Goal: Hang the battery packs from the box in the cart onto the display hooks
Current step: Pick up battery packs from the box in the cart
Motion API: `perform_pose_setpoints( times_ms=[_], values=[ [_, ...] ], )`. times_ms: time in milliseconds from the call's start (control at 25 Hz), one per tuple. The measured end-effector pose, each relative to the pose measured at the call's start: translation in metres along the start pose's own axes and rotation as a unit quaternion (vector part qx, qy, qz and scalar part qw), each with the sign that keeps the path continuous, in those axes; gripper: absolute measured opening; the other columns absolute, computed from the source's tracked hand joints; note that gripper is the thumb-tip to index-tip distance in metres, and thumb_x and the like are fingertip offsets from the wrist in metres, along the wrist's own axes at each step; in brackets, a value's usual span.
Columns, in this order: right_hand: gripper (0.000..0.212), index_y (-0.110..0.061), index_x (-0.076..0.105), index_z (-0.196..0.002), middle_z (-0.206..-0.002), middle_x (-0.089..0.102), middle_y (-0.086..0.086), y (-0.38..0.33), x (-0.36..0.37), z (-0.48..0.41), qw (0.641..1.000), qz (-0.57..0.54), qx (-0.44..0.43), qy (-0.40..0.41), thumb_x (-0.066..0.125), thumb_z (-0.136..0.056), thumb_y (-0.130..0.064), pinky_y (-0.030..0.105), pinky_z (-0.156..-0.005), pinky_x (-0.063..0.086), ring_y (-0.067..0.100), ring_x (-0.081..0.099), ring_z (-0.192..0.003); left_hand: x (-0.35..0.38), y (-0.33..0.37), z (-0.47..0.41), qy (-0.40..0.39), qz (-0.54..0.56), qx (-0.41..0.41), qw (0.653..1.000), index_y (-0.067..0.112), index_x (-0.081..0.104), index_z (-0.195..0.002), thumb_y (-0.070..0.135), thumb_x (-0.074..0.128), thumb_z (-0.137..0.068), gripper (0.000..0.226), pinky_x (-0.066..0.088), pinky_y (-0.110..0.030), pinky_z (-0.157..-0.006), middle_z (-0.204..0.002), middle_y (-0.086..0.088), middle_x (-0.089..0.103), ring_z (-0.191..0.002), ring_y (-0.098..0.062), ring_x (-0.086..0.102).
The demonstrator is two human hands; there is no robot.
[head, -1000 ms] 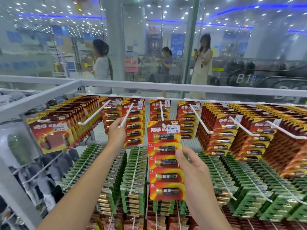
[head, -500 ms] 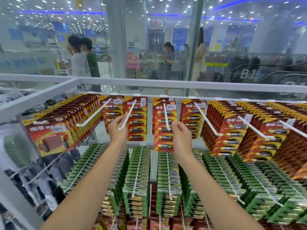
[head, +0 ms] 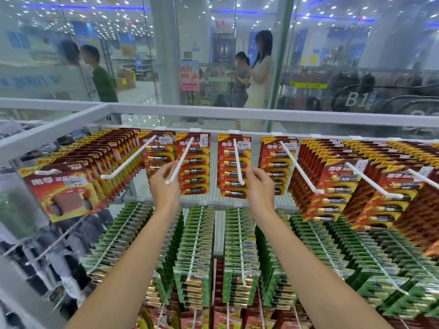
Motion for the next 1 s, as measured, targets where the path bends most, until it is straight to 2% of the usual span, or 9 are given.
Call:
perform_pose_setpoints(
  times_ms=[80,160,240,440,640,800,880,920,1000],
  values=[
    [0.025,-0.018,0.068,-0.125,-0.114,0.069,-0.011,0.0,-0.011,0.013,1.0,0.007,0.0,0.019,0.057,-0.105,-0.029,0.023,-0.092,0.052,0.008,0.063,-0.112,-0.008,-0.001,0.012,0.001,0.015,-0.004,1.0,0.026,0.077,-0.11,0.034,0.068,-0.1,0.016,0.06,-0.04,-0.092,-0.108,0.0,0.077,-0.107,-0.024,0.072],
    [0.027,-0.021,0.066,-0.129,-0.121,0.066,-0.01,0.002,-0.024,0.034,1.0,0.018,0.007,0.02,0.058,-0.105,-0.029,0.022,-0.092,0.047,0.007,0.06,-0.115,-0.018,0.0,0.034,-0.01,0.023,-0.015,1.0,0.024,0.076,-0.113,0.034,0.065,-0.102,0.018,0.057,-0.032,-0.089,-0.108,0.004,0.077,-0.107,-0.02,0.072],
    [0.027,-0.025,0.065,-0.129,-0.123,0.065,-0.014,0.005,-0.039,0.06,0.999,0.03,0.022,0.002,0.058,-0.104,-0.032,0.016,-0.086,0.044,0.001,0.059,-0.113,-0.027,0.003,0.064,-0.033,0.031,-0.026,0.999,0.028,0.075,-0.112,0.035,0.061,-0.104,0.017,0.056,-0.032,-0.094,-0.11,0.005,0.077,-0.107,-0.015,0.072],
    [0.023,-0.033,0.07,-0.122,-0.121,0.071,-0.02,0.016,-0.097,0.132,0.998,0.028,0.056,0.01,0.063,-0.101,-0.039,0.026,-0.101,0.048,-0.002,0.063,-0.115,-0.031,-0.012,0.15,-0.098,0.066,-0.09,0.989,0.017,0.073,-0.121,0.032,0.055,-0.107,0.027,0.054,-0.035,-0.095,-0.11,0.001,0.079,-0.106,-0.016,0.075],
    [0.027,-0.036,0.073,-0.118,-0.119,0.072,-0.019,0.061,-0.217,0.206,0.981,0.047,0.144,0.118,0.064,-0.097,-0.05,0.03,-0.098,0.048,0.003,0.066,-0.113,0.025,-0.04,0.252,-0.229,0.041,-0.152,0.961,0.019,0.073,-0.118,0.036,0.052,-0.106,0.03,0.053,-0.037,-0.097,-0.114,0.0,0.078,-0.107,-0.019,0.074],
    [0.041,-0.032,0.074,-0.117,-0.112,0.073,-0.014,0.085,-0.34,0.274,0.955,0.036,0.187,0.228,0.07,-0.088,-0.061,0.032,-0.096,0.048,0.014,0.068,-0.109,0.096,-0.075,0.347,-0.328,0.028,-0.196,0.924,0.015,0.073,-0.109,0.032,0.059,-0.103,0.022,0.059,-0.039,-0.095,-0.101,0.002,0.081,-0.107,-0.028,0.073],
    [0.039,-0.026,0.074,-0.116,-0.11,0.075,-0.011,0.088,-0.399,0.309,0.939,0.043,0.186,0.287,0.071,-0.09,-0.055,0.03,-0.093,0.048,0.011,0.068,-0.108,0.135,-0.088,0.404,-0.389,0.019,-0.209,0.897,0.018,0.075,-0.106,0.04,0.071,-0.092,0.026,0.059,-0.04,-0.092,-0.098,0.002,0.081,-0.105,-0.03,0.072],
    [0.038,-0.023,0.076,-0.111,-0.106,0.076,-0.009,0.089,-0.434,0.329,0.928,0.04,0.181,0.324,0.072,-0.089,-0.053,0.031,-0.092,0.048,0.012,0.068,-0.104,0.156,-0.092,0.439,-0.421,0.013,-0.214,0.881,0.02,0.077,-0.103,0.039,0.07,-0.09,0.025,0.057,-0.041,-0.092,-0.098,0.001,0.081,-0.104,-0.03,0.072],
    [0.03,-0.023,0.078,-0.1,-0.097,0.078,-0.007,0.088,-0.493,0.366,0.905,0.035,0.179,0.384,0.072,-0.087,-0.049,0.036,-0.092,0.049,0.014,0.069,-0.098,0.192,-0.101,0.502,-0.473,0.002,-0.221,0.853,0.02,0.079,-0.098,0.025,0.066,-0.099,0.014,0.058,-0.035,-0.086,-0.102,-0.003,0.081,-0.098,-0.025,0.072]
  ],
)
Point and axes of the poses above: each hand's wrist, its own z-axis away from the middle knuckle, its own x-axis out of the palm, y = z × x, the point moved 9 cm from there along -z, towards the middle knuckle
